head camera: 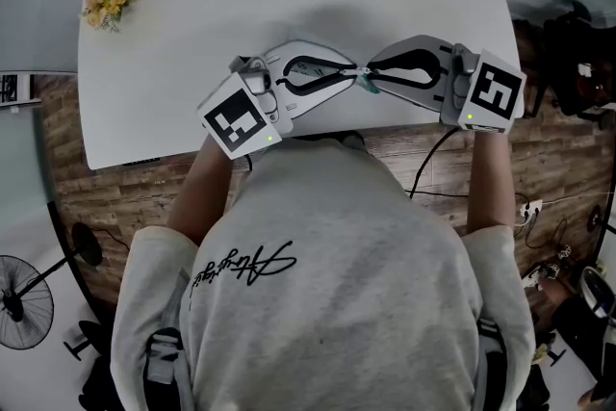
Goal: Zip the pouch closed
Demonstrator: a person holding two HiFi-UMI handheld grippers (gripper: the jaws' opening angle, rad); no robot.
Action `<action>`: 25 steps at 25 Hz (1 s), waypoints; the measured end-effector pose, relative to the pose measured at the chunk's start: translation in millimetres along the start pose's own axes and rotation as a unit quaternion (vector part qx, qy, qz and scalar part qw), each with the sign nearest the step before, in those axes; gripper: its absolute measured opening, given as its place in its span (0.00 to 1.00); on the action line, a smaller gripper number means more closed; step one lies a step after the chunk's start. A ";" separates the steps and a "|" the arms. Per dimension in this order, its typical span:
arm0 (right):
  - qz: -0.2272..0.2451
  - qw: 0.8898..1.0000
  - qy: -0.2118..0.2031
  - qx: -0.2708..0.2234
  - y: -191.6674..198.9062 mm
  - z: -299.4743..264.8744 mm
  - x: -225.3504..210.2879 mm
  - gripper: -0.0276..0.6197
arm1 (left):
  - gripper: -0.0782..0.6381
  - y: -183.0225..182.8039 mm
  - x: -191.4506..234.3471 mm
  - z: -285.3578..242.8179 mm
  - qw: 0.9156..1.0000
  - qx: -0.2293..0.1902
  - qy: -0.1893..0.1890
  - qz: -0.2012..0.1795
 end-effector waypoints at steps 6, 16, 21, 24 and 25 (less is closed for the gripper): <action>-0.036 0.997 -0.069 0.003 3.8 -0.6 4.3 0.19 | 0.14 1.2 -5.2 0.3 1.000 0.002 0.016 -0.006; -0.051 0.994 -0.092 -0.024 7.2 0.6 -1.9 0.11 | 0.14 0.9 -7.2 1.5 1.000 0.005 0.014 -0.007; -0.044 0.994 -0.089 -0.038 9.2 2.4 -3.5 0.10 | 0.14 0.7 -6.5 0.7 1.000 0.008 0.018 -0.011; -0.036 0.995 -0.086 -0.035 7.5 3.3 -2.8 0.10 | 0.13 0.2 -6.1 1.1 1.000 0.002 0.021 -0.009; -0.032 0.996 -0.083 -0.032 6.0 3.8 -2.0 0.10 | 0.13 -0.6 -6.1 1.3 1.000 0.000 0.021 -0.009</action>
Point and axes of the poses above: the fingertips, and each gripper's own axes: z backward along the fingers, x to its left, y out of its underside, the point moved 5 cm from there along z, backward along the fingers, and after that the axes turned 2 degrees about x, right-handed, at the moved point
